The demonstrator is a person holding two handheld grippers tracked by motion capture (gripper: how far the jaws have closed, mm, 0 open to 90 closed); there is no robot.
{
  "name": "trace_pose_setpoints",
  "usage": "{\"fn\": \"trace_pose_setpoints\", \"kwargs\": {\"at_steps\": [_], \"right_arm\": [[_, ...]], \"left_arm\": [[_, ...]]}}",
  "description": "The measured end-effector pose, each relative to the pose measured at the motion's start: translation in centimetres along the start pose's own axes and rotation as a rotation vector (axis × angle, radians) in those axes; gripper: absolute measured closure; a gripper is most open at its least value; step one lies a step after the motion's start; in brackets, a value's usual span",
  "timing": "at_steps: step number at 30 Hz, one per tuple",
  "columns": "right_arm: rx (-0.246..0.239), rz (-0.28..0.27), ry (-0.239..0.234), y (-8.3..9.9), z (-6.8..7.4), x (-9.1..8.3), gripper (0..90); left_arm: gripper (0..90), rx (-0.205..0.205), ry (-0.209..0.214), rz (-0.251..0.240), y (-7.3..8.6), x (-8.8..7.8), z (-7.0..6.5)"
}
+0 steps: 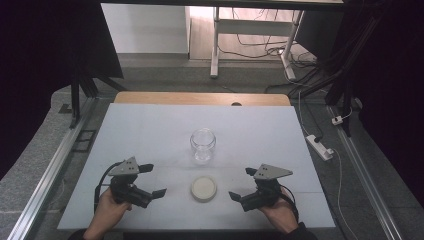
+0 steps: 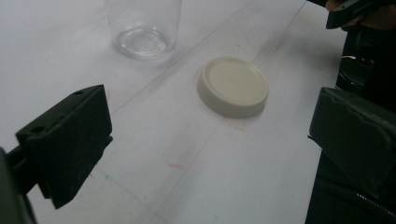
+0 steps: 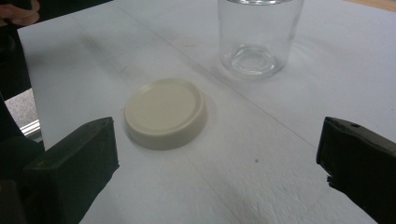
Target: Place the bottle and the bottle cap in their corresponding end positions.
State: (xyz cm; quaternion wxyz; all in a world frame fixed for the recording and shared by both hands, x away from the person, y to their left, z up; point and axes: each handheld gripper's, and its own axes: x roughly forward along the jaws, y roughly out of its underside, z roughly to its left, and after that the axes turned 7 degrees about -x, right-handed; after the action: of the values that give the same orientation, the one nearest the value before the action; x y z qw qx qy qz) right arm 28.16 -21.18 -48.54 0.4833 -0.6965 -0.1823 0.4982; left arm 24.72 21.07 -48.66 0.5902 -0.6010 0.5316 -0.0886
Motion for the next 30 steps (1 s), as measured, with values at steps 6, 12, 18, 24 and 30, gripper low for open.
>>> {"fn": "trace_pose_setpoints", "kwargs": {"at_steps": [6, 12, 18, 24, 30], "right_arm": [[0.022, -0.006, 0.032, 0.7, -0.3, -1.3, 0.0], [0.039, 0.002, 0.064, 1.5, -0.6, -2.5, 0.0], [0.063, 0.009, 0.098, 2.4, -0.8, -3.7, 0.0], [0.083, 0.016, 0.142, 3.4, -1.0, -5.0, 0.0], [0.116, 0.023, 0.176, 4.4, -1.3, -6.2, 0.0]], "left_arm": [[0.0, -0.037, -0.020, -0.022, 1.3, -1.7, 0.1], [0.0, -0.077, -0.045, -0.036, 2.7, -3.3, 0.5], [0.0, -0.116, -0.077, -0.046, 4.1, -4.6, 0.7], [0.0, -0.139, -0.108, -0.047, 5.3, -5.6, 0.8], [0.0, -0.160, -0.138, -0.040, 6.4, -6.4, 0.8]]}}
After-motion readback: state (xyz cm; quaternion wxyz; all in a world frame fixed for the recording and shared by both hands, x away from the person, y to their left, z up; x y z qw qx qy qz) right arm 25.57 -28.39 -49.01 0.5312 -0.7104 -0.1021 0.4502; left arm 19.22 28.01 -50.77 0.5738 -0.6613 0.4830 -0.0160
